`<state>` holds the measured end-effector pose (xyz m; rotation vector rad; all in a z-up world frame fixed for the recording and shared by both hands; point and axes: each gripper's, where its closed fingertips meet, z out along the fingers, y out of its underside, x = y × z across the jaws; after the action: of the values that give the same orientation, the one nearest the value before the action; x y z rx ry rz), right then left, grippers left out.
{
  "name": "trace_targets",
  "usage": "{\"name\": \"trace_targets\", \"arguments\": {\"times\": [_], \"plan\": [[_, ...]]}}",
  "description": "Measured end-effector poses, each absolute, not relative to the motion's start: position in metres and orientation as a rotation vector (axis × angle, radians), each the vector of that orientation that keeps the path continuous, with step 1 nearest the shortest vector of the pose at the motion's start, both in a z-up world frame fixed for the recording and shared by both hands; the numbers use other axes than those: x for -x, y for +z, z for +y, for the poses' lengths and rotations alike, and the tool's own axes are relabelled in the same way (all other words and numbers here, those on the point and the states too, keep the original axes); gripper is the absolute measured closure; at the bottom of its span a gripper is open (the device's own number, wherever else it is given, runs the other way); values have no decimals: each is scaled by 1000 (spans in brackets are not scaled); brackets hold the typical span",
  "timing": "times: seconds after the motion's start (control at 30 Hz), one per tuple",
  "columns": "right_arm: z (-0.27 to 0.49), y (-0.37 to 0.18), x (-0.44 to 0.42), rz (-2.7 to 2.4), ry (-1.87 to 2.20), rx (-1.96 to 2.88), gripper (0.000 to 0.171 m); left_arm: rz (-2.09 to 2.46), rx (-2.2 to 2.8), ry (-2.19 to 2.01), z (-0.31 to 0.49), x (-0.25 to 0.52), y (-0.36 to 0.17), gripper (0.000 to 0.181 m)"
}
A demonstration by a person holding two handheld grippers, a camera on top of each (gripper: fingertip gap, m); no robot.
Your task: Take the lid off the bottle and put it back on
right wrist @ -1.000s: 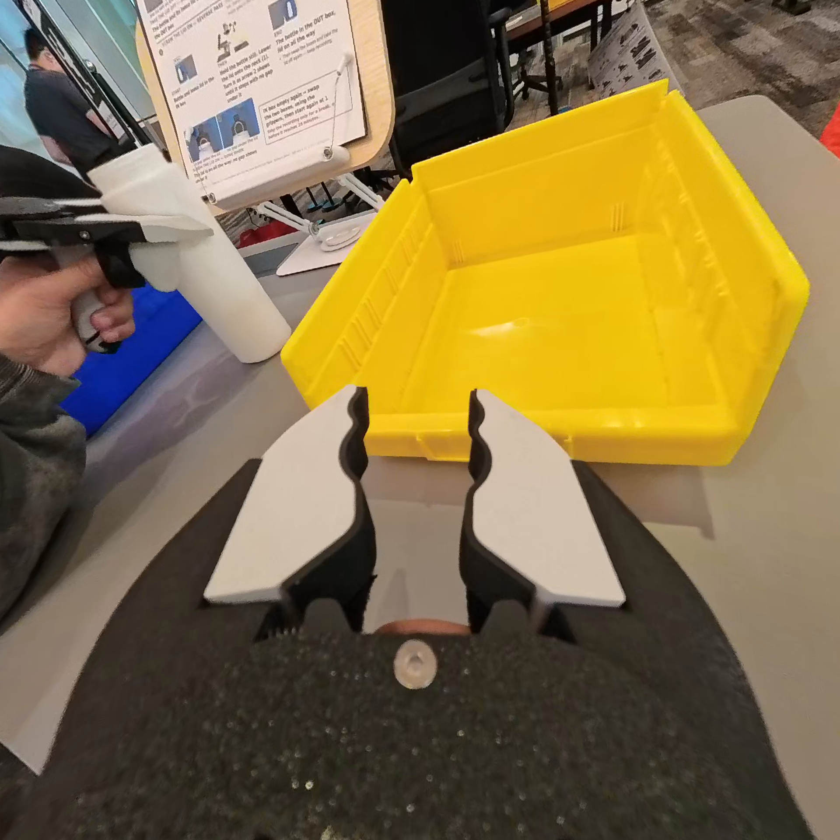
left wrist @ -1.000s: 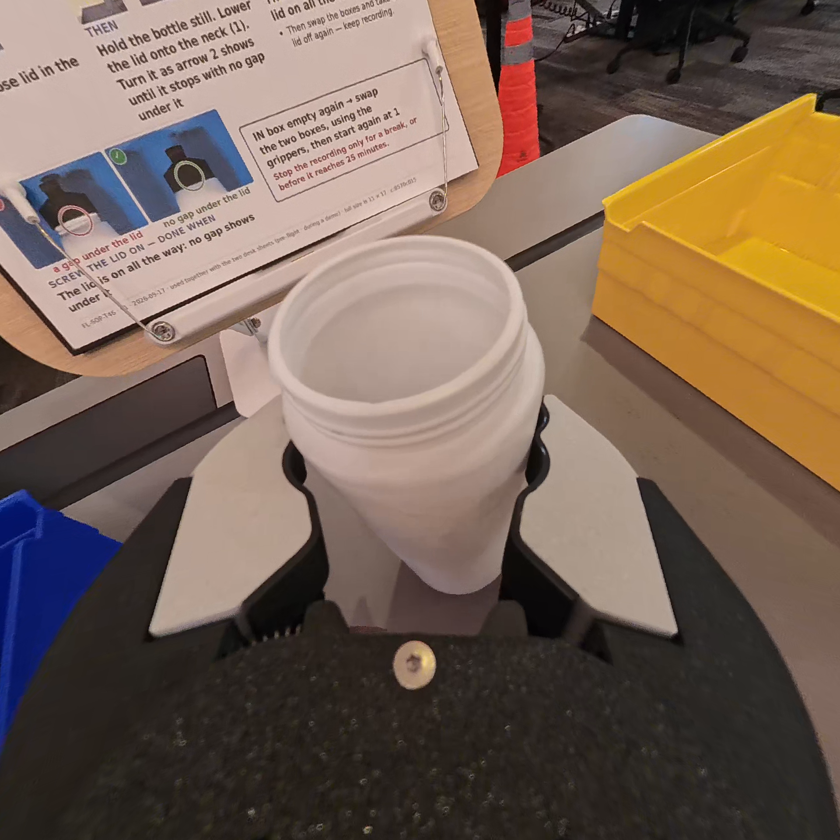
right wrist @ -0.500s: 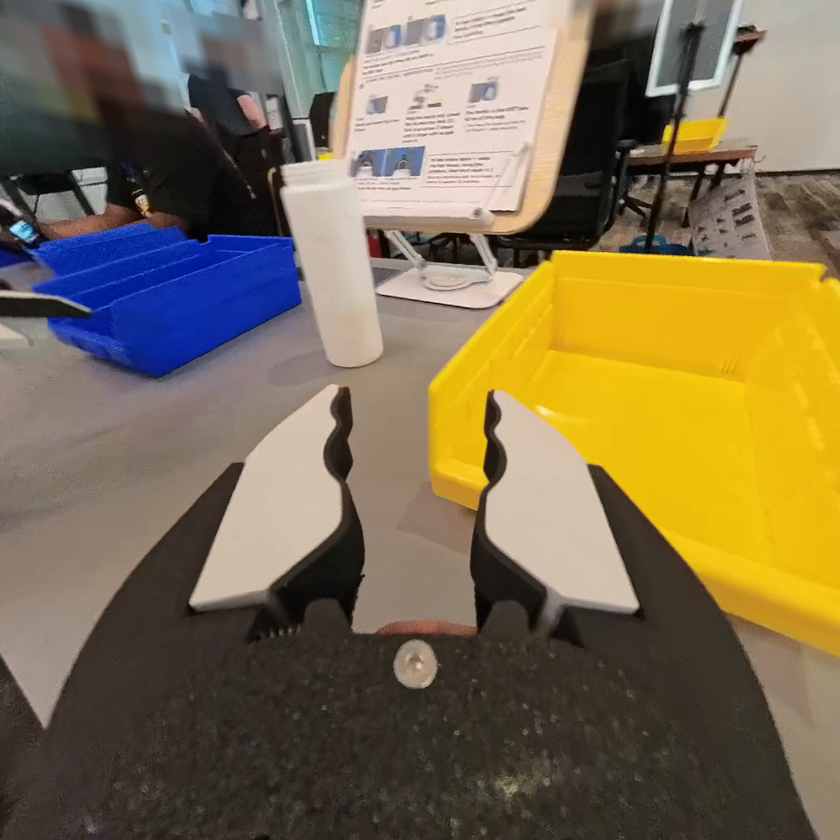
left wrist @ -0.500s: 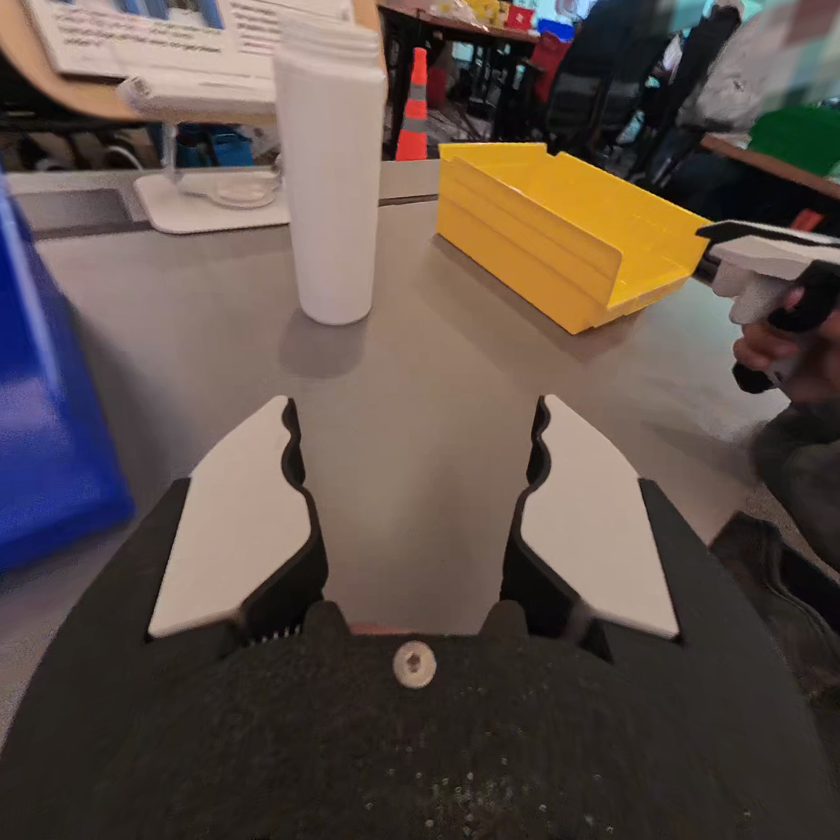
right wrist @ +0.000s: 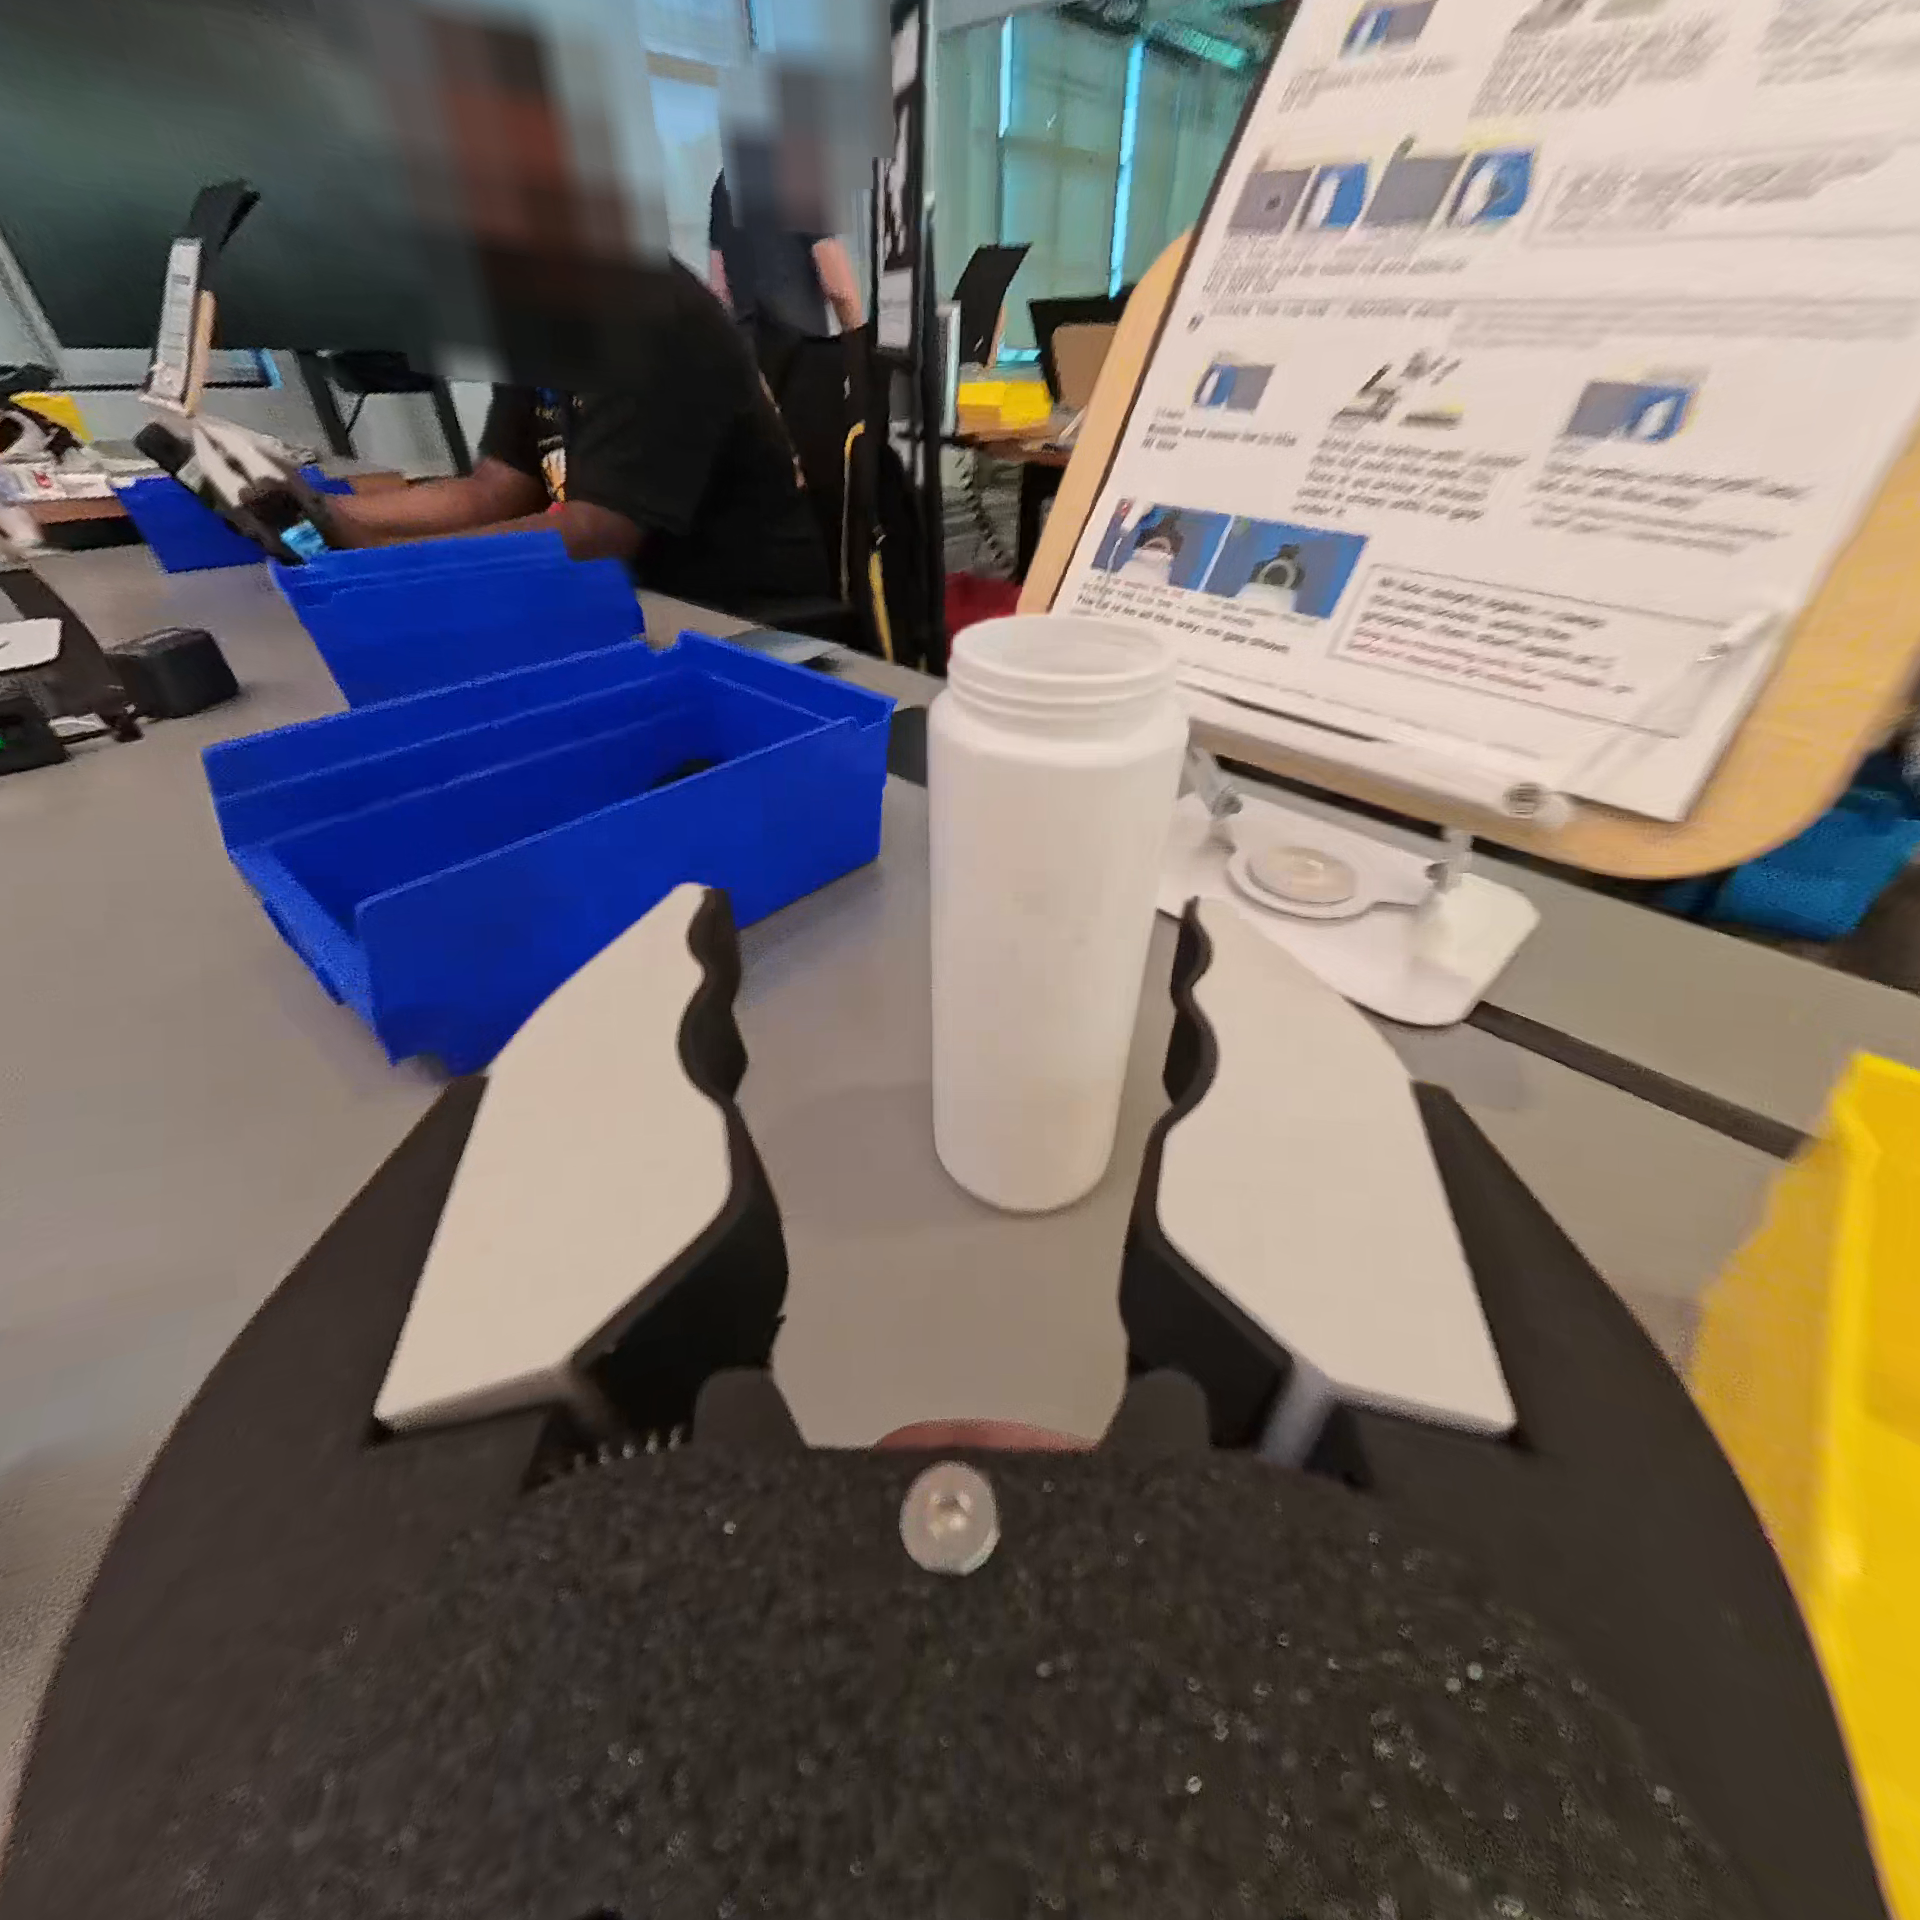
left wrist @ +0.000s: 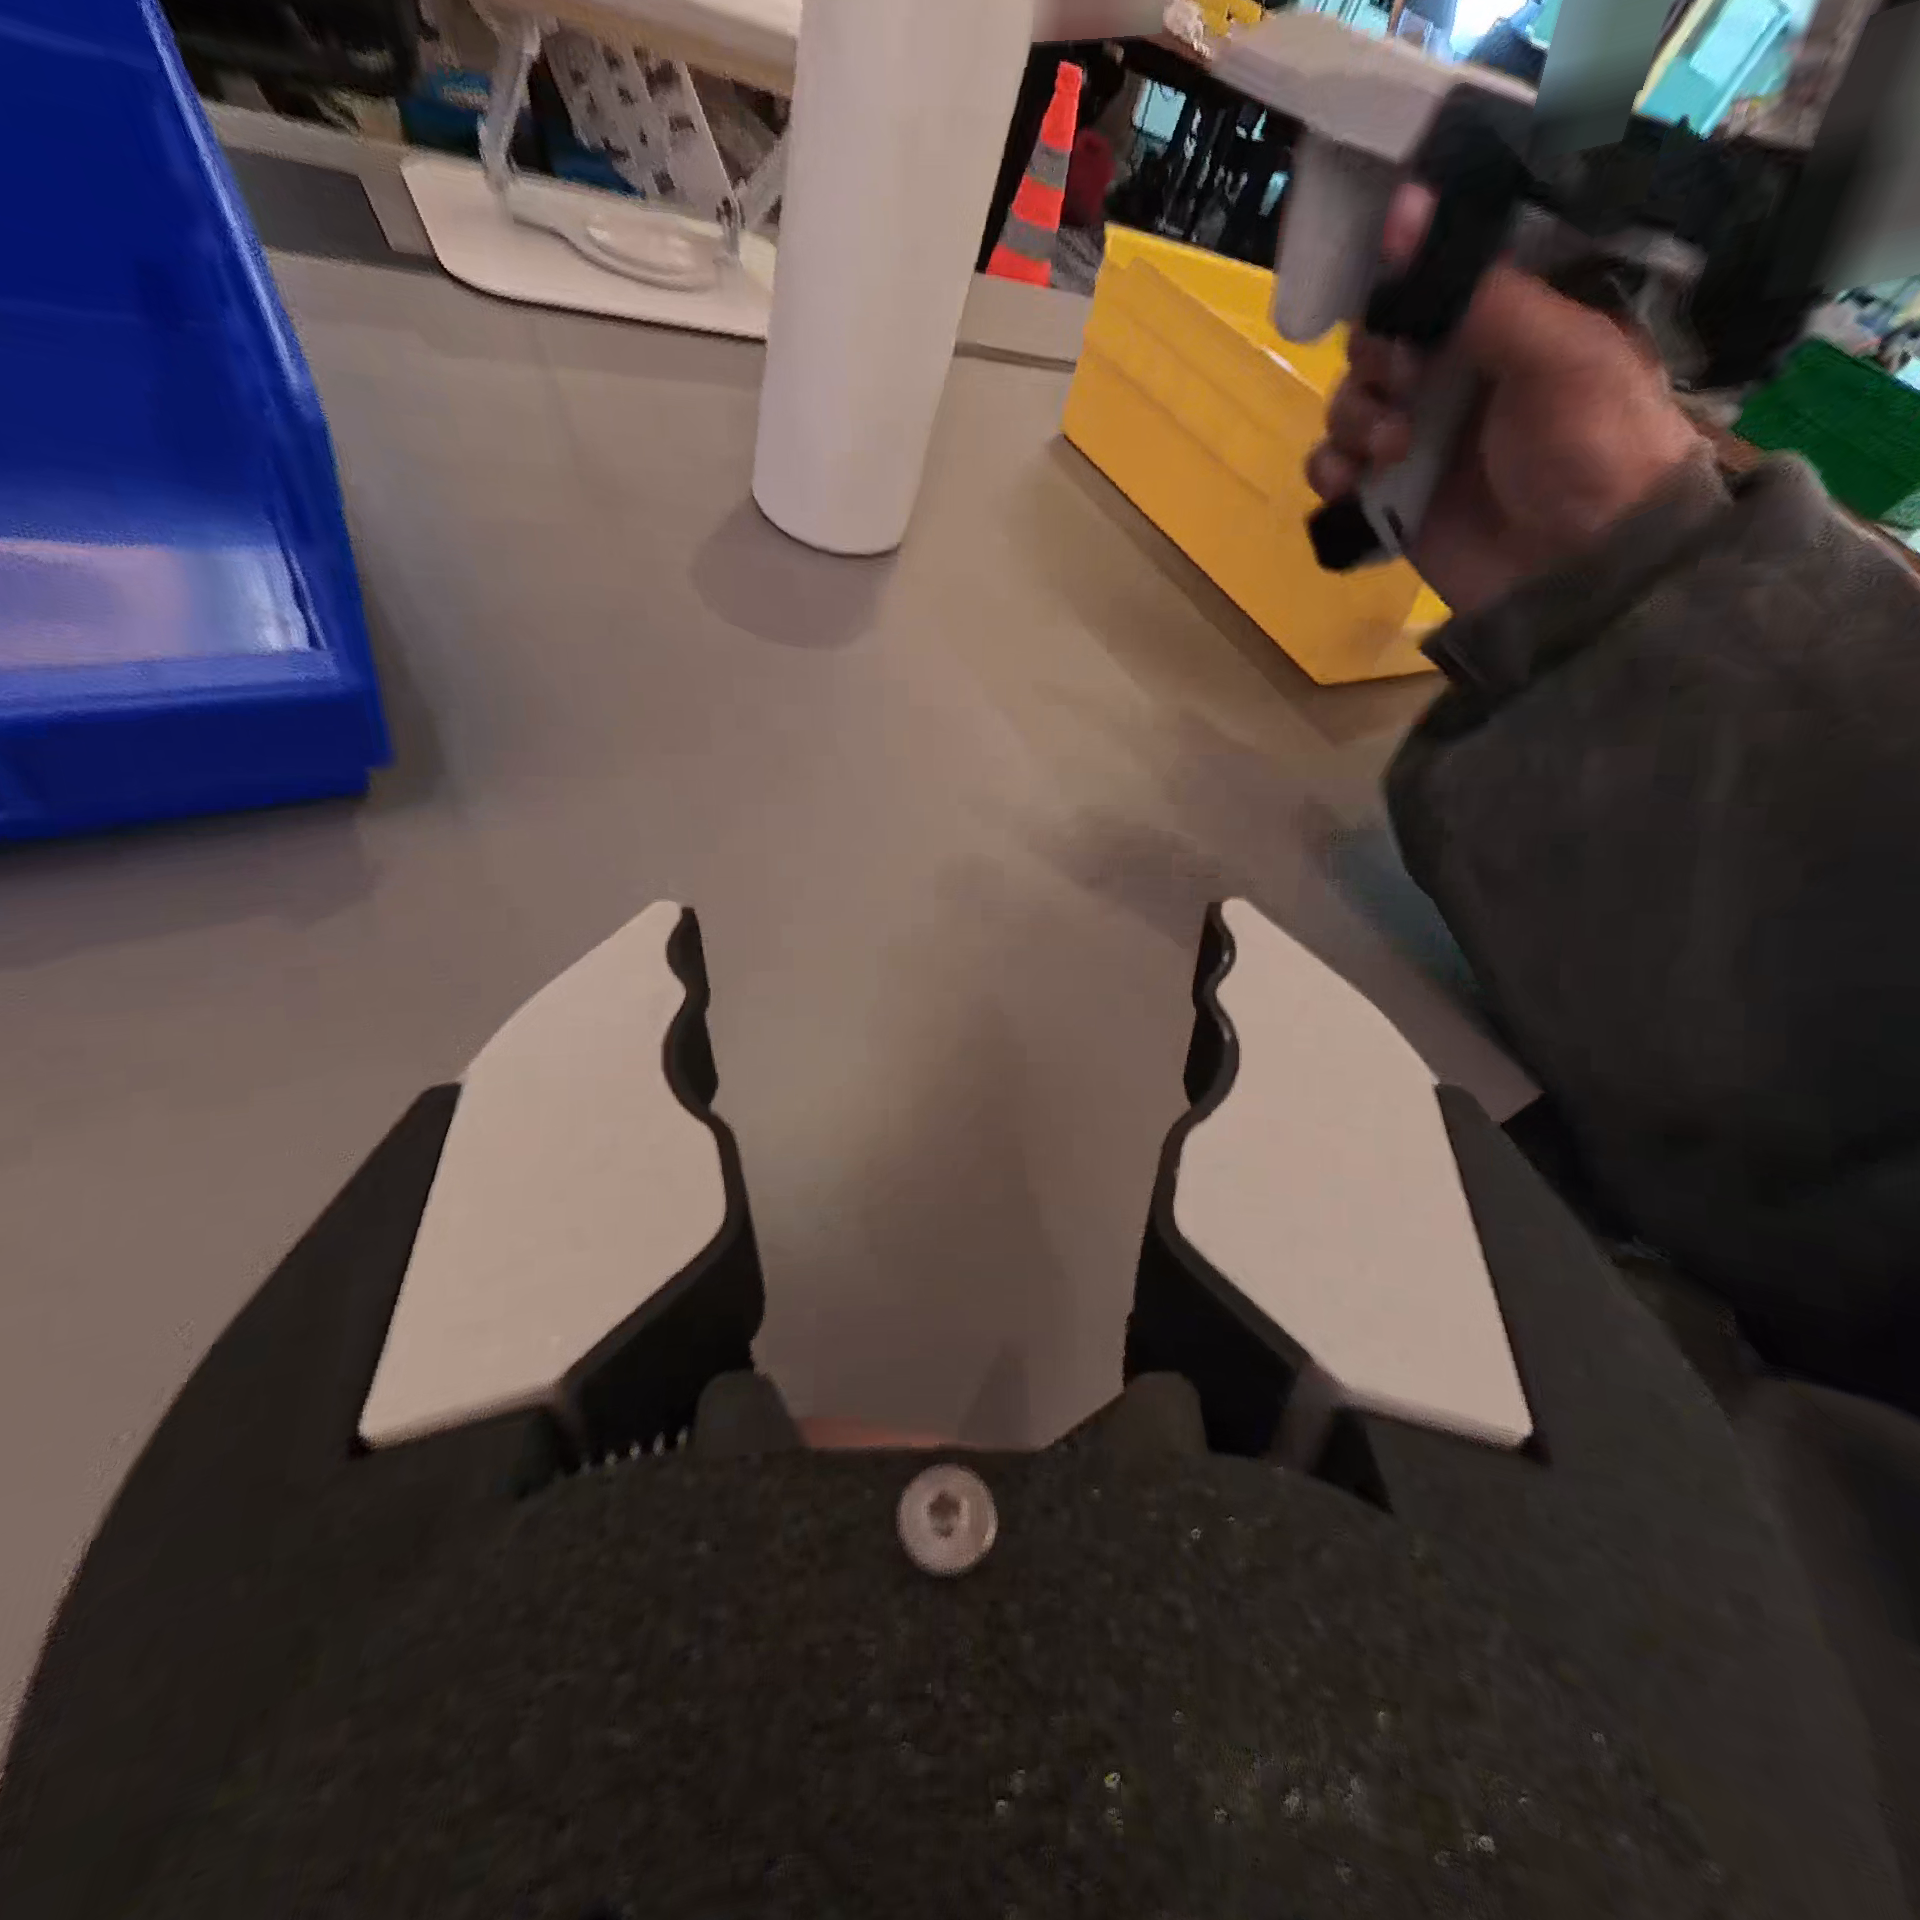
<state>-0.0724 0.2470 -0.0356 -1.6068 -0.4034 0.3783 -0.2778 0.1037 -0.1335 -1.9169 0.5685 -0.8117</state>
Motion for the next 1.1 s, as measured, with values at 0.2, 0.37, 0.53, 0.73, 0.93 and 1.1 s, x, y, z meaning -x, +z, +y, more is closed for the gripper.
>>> {"name": "trace_targets", "arguments": {"times": [0.2, 0.37, 0.53, 0.73, 0.93, 1.1], "plan": [[330, -60, 94, -479, 508, 1670, 73, 575, 1937, -814, 107, 279, -139, 93], [357, -60, 100, -538, 575, 1627, 73, 600, 1955, -810, 110, 276, -144, 94], [361, -64, 112, -655, 677, 1584, 87, 673, 1977, -789, 108, 266, -155, 94], [361, -62, 112, -646, 729, 1502, 87, 706, 1974, -769, 116, 264, -159, 107], [356, -63, 114, -658, 750, 1504, 87, 629, 1884, -823, 152, 272, -127, 99], [355, -62, 115, -647, 759, 1478, 87, 684, 1927, -455, 246, 329, -67, 99]]}}
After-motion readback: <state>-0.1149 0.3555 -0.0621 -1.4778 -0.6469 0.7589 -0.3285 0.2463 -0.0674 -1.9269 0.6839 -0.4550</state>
